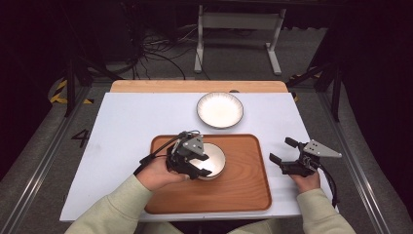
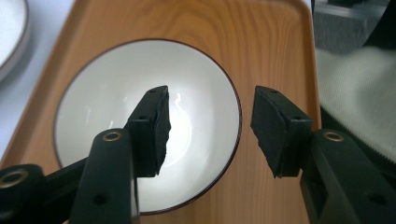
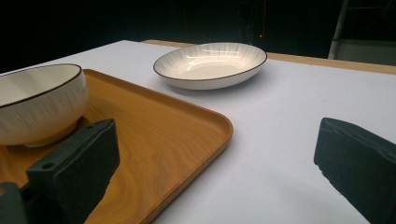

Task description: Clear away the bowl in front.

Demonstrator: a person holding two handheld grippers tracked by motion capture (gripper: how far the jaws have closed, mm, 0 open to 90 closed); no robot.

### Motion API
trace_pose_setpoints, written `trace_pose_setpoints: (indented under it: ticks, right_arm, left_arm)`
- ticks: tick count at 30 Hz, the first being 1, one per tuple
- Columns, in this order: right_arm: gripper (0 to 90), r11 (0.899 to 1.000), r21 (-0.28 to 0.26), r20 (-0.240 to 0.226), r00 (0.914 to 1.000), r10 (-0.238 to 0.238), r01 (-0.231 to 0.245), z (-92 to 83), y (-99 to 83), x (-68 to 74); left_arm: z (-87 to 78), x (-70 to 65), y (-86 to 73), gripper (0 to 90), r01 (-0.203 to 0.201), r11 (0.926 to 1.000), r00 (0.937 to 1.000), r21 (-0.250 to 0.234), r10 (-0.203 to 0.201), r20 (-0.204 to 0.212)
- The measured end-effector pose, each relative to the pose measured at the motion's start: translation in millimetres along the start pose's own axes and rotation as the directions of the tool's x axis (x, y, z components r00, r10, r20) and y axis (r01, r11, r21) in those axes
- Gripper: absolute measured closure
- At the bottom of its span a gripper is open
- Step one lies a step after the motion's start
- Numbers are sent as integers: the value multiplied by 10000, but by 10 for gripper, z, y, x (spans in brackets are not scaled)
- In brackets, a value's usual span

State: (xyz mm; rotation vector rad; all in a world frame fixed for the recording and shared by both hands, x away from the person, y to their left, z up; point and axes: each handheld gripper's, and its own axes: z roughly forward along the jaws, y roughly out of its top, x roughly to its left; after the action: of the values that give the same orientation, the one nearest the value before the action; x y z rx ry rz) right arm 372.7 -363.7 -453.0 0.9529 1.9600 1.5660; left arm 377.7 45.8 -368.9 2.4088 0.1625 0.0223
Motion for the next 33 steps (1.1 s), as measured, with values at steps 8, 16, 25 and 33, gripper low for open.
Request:
trace_pose_setpoints:
  ticks: [8, 16, 25, 33]
  right_arm:
    - [8, 10000, 32, -104, 9999, -35, 35, 10, 3, 1]
    - [7, 10000, 34, -185, 9998, 10, -9, 11, 3, -2]
    - [6, 10000, 30, -278, 9996, 36, -36, 13, 3, -4]
    - [6, 10000, 17, -327, 9994, 87, -86, 12, 4, -8]
  left_arm:
    - [-246, -6, -153, 422, 763, 9860, 9944, -1484, -861, -609]
    - [-490, -23, -372, 393, 1308, 9573, 9770, -2580, -1687, -1307]
    - [-688, -12, -628, 356, 1780, 9226, 9506, -3422, -2511, -1826]
    - [-837, 12, -898, 298, 1997, 8878, 9198, -4146, -3157, -2330]
